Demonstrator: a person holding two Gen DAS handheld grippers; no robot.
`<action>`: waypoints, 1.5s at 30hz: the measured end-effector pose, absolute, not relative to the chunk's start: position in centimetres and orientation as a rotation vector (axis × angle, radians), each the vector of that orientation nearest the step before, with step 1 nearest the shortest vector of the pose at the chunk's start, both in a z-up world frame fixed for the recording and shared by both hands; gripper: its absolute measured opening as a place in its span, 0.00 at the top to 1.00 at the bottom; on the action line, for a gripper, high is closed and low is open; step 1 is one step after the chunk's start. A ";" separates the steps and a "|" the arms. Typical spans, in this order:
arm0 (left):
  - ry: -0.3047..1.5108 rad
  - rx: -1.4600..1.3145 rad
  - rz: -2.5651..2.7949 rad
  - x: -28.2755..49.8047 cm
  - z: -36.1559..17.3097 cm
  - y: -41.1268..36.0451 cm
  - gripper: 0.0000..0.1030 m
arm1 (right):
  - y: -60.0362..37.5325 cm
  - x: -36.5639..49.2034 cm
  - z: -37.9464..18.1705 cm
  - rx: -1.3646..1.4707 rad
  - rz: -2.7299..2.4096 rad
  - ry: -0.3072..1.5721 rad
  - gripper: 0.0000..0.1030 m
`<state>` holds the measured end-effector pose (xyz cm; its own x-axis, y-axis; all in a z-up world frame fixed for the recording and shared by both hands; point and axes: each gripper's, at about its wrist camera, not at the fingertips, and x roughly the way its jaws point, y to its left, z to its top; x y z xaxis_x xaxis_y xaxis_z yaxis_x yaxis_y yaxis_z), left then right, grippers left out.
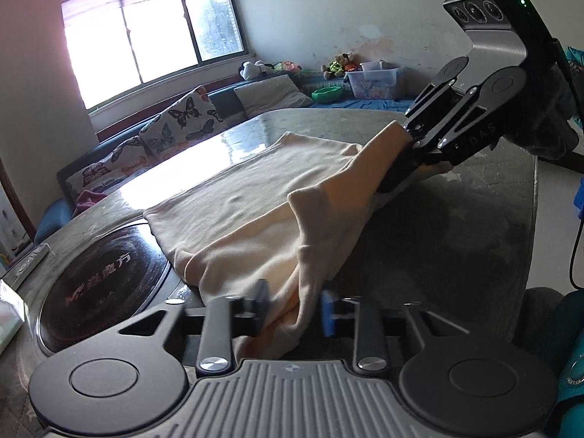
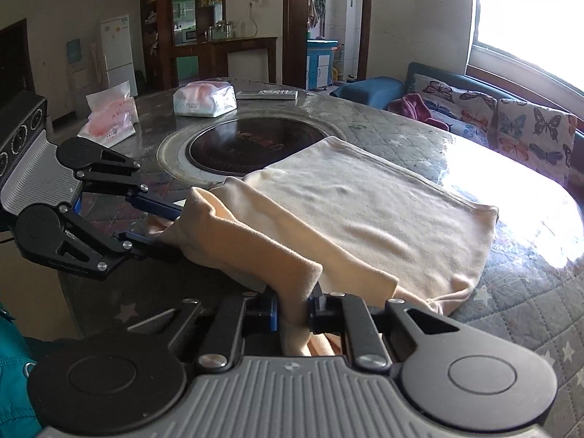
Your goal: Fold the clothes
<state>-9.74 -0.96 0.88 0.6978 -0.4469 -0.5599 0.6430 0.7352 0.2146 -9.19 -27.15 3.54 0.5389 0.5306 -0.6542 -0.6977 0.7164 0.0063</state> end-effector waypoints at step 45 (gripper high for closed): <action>0.643 0.204 -0.379 7.7 1.9 -1.6 0.80 | -29.0 6.0 1.7 -0.071 0.530 0.750 0.73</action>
<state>7.68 -1.58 1.87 0.7351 -0.2793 -0.6178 0.4044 0.9120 0.0689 6.02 -28.99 1.65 0.6073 0.4337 -0.6657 -0.4834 0.8666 0.1235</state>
